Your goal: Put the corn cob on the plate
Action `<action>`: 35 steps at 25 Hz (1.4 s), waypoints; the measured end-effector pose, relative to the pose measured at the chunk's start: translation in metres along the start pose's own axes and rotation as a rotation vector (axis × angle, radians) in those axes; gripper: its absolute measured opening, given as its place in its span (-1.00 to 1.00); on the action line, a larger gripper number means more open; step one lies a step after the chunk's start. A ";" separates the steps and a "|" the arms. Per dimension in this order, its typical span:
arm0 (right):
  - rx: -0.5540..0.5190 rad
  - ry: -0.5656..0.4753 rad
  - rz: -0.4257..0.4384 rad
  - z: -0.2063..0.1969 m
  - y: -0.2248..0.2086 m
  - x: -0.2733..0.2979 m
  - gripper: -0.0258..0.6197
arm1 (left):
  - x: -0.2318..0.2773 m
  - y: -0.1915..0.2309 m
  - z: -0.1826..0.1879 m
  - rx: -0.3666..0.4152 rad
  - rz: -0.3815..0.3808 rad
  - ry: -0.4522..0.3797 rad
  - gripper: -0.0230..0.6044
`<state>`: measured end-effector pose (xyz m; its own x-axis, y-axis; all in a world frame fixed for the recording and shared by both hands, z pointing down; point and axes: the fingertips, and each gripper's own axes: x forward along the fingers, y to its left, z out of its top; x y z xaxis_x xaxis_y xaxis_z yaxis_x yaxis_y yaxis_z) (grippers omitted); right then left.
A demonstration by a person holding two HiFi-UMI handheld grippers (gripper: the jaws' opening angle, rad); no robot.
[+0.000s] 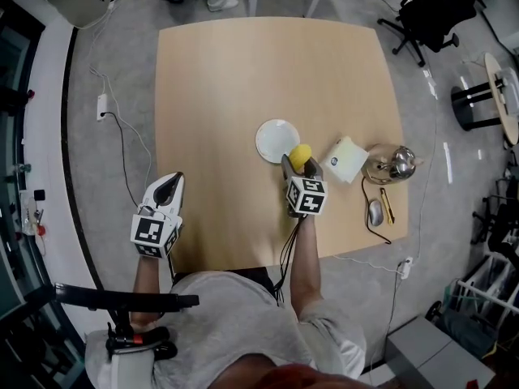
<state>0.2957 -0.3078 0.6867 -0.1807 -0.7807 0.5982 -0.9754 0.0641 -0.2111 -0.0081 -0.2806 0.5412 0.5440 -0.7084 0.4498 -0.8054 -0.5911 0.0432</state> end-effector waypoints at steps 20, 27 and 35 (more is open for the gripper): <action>-0.033 0.143 0.007 -0.008 0.000 0.067 -0.11 | 0.012 0.023 -0.012 -0.045 0.057 0.047 -0.86; -0.036 0.180 0.008 -0.009 0.002 0.082 -0.12 | 0.017 0.025 -0.016 -0.057 0.058 0.061 -0.86; -0.032 0.197 0.010 -0.011 0.001 0.095 -0.12 | 0.020 0.029 -0.021 -0.066 0.069 0.073 -0.86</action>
<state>0.2763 -0.3752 0.7514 -0.2087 -0.6434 0.7365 -0.9764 0.0937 -0.1948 -0.0253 -0.3043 0.5701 0.4700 -0.7151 0.5173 -0.8555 -0.5133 0.0678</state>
